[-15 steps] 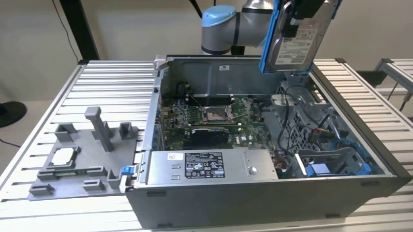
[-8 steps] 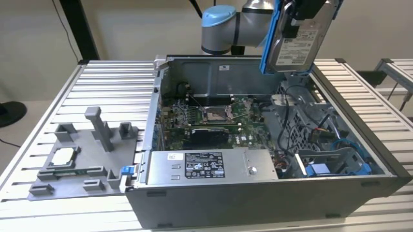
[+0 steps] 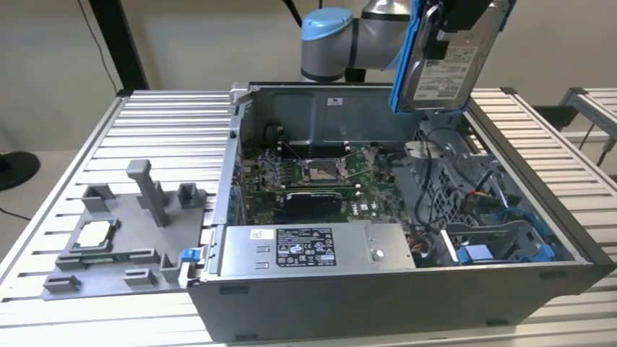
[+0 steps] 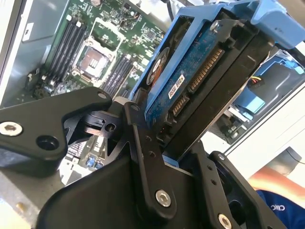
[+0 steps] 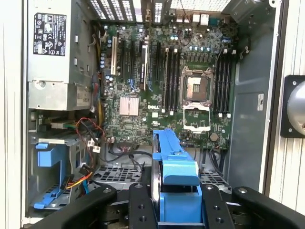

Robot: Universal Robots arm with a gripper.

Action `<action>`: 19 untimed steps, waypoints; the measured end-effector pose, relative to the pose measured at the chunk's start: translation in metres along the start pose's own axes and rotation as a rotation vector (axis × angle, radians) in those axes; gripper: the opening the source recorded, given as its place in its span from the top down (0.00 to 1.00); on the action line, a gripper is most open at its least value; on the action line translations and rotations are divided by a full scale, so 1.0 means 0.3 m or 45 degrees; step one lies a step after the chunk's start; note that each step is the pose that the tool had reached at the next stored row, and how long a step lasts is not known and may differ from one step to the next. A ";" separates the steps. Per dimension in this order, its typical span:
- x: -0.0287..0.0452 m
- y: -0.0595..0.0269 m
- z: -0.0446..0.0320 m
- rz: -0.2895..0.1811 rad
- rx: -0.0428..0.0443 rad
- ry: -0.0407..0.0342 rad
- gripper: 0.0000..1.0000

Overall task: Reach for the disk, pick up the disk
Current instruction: 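Pick up the disk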

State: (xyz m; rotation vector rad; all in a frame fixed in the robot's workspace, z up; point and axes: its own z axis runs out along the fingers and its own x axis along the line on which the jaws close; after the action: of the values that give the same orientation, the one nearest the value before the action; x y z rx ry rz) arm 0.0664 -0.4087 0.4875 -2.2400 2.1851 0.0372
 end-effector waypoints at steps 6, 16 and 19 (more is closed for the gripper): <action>0.014 -0.001 0.000 0.000 0.000 0.0001 1.00; 0.035 -0.001 0.001 0.000 0.000 0.0001 1.00; 0.040 -0.002 0.001 0.000 0.000 0.0001 1.00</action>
State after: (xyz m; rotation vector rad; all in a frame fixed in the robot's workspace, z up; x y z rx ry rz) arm 0.0672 -0.4207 0.4868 -2.2400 2.1853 0.0372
